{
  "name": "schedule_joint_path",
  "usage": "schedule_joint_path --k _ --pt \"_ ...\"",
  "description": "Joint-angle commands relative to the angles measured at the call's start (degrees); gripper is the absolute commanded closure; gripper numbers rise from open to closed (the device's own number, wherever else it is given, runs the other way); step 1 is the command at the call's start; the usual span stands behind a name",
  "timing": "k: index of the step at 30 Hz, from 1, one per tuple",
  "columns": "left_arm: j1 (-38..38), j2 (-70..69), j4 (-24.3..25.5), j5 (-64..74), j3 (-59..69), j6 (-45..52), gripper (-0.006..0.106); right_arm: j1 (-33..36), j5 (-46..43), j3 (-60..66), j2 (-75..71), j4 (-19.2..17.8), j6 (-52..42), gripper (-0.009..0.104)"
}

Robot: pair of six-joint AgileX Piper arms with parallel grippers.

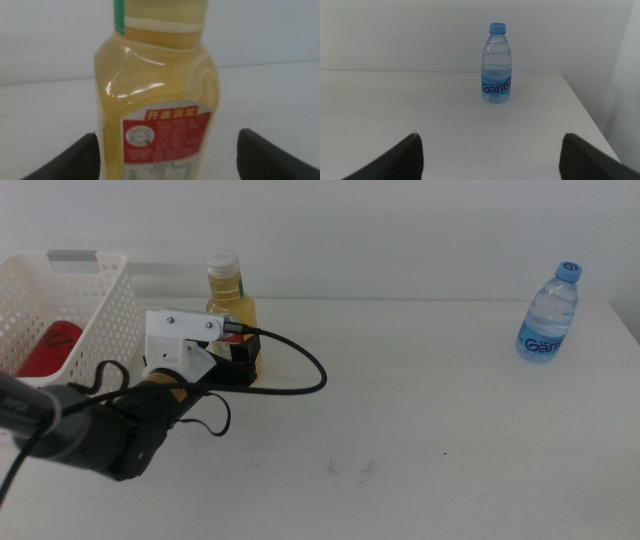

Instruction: Use arms to grab the bottles and put them into the dustbin to the left of the table.

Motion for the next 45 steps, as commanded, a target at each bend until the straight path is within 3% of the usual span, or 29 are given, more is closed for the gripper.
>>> schedule_joint_path --k 1,14,18,21,27,30,38,45 --pt "-0.1 2.1 -1.3 -0.1 -2.1 -0.6 0.007 -0.4 -0.7 0.2 -0.3 -0.6 -0.1 0.007" --pt "-0.1 11.7 -2.2 -0.3 -12.2 0.5 0.007 -0.4 -0.7 0.2 -0.3 -0.6 -0.1 0.007" --pt "-0.1 12.8 -6.7 -0.4 -13.2 0.3 0.01 -0.4 -0.7 0.2 -0.3 -0.6 -0.1 0.007" --pt "-0.1 13.2 -8.3 -1.1 -13.5 0.3 0.022 -0.4 -0.7 0.2 -0.3 -0.6 -0.1 0.007" --pt "-0.1 7.6 -1.8 -0.9 -9.8 0.3 0.083 -0.4 -0.7 0.2 -0.3 -0.6 -0.1 0.007" --pt "-0.7 -1.4 -2.2 8.5 -5.8 -1.0 0.103 -0.4 -0.7 0.2 -0.3 -0.6 -0.1 0.007" --pt "-4.8 -27.5 -1.1 50.9 -3.6 -1.1 0.102 -0.4 -0.7 0.2 -0.3 -0.6 -0.1 0.007" --pt "-5.9 -39.8 -5.9 66.6 -3.6 -1.1 0.102 -0.4 -0.7 0.2 -0.3 -0.6 -0.1 0.007"
